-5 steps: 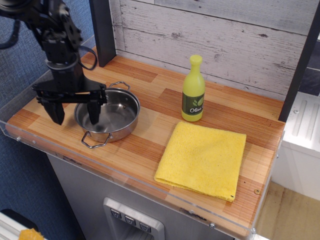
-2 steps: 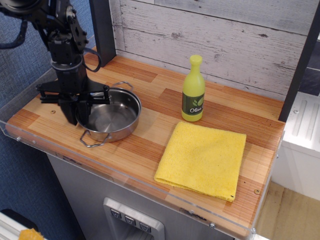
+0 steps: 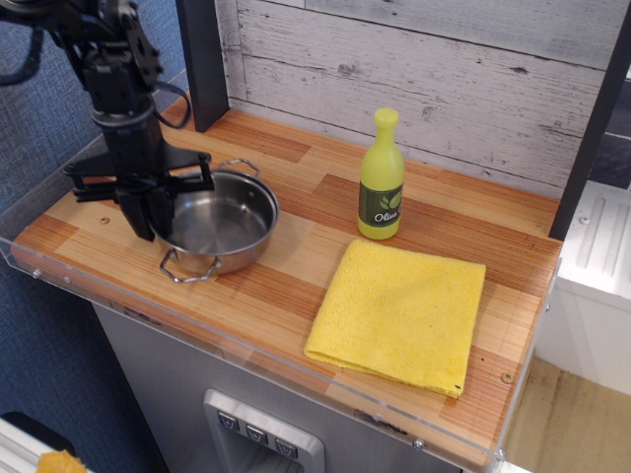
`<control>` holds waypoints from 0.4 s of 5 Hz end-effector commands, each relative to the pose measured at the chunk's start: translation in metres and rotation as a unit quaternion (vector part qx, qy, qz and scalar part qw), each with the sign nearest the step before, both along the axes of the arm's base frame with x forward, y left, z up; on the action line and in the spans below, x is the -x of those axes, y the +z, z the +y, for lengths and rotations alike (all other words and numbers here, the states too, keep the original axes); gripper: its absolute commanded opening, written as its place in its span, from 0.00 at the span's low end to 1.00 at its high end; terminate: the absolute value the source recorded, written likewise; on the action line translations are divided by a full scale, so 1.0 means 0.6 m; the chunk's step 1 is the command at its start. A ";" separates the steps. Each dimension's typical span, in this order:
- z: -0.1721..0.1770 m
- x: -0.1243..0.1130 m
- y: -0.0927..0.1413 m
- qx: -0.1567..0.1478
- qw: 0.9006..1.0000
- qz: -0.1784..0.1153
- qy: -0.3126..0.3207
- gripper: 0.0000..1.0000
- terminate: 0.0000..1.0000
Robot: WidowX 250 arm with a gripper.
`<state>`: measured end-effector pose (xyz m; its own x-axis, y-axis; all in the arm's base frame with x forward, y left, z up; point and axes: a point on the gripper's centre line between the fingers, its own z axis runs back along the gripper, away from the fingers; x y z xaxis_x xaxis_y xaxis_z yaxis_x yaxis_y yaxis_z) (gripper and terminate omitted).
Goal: Pick up the pot and place it on the left of the yellow bottle
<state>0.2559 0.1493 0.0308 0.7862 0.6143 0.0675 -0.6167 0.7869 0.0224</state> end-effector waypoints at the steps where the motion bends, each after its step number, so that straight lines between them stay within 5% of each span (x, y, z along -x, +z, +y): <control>1: 0.002 0.016 0.059 -0.025 0.982 -0.055 0.181 0.00 0.00; 2: -0.008 0.013 0.073 0.001 0.958 -0.080 0.276 0.00 0.00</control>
